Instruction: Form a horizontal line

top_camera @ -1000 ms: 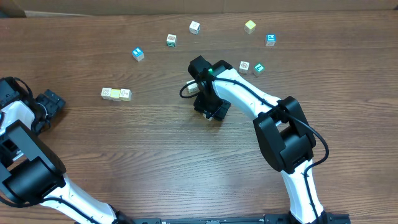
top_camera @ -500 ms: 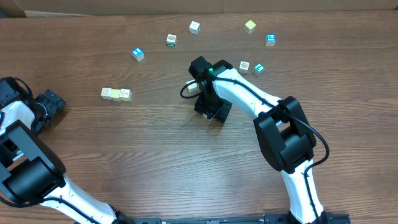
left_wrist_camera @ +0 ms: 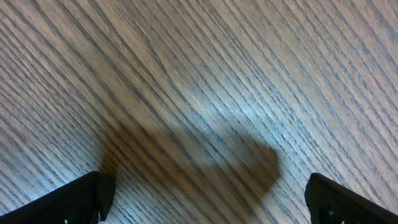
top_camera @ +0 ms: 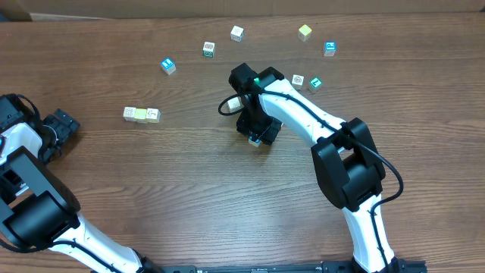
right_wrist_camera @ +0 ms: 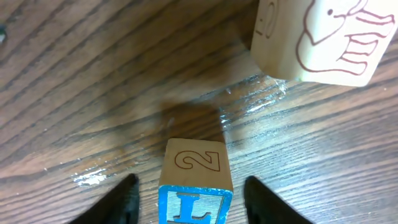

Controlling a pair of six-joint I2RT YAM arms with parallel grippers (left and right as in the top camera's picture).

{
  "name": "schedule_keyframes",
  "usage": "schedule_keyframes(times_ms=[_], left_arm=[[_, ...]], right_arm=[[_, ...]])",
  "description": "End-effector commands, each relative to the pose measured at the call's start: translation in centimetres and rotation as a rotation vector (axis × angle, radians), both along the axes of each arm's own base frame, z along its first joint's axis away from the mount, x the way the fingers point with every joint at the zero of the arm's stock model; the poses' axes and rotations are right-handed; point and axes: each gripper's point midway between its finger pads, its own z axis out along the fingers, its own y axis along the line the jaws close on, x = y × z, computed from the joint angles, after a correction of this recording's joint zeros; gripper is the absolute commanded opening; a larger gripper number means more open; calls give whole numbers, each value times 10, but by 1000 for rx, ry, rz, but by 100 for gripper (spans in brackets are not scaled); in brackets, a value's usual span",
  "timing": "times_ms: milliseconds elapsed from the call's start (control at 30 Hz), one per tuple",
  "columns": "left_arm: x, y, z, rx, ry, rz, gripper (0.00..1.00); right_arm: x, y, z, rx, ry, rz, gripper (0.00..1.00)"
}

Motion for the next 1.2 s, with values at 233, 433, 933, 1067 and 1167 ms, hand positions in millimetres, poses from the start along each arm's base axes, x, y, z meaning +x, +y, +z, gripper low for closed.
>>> schedule_keyframes(times_ms=[233, 433, 933, 1067, 1167], left_arm=[[-40, -15, -52, -88, 152, 40, 100], [-40, -15, -52, -88, 152, 40, 100], [-40, -15, -52, -88, 152, 40, 100], [-40, -15, -52, -88, 152, 40, 99], [-40, -15, -52, -88, 152, 40, 99]], right_arm=[[10, 1, 11, 14, -38, -7, 38], [14, 6, 15, 38, -54, 65, 27], [71, 87, 125, 267, -401, 248, 16], [77, 125, 145, 334, -529, 331, 16], [82, 144, 153, 312, -628, 346, 15]])
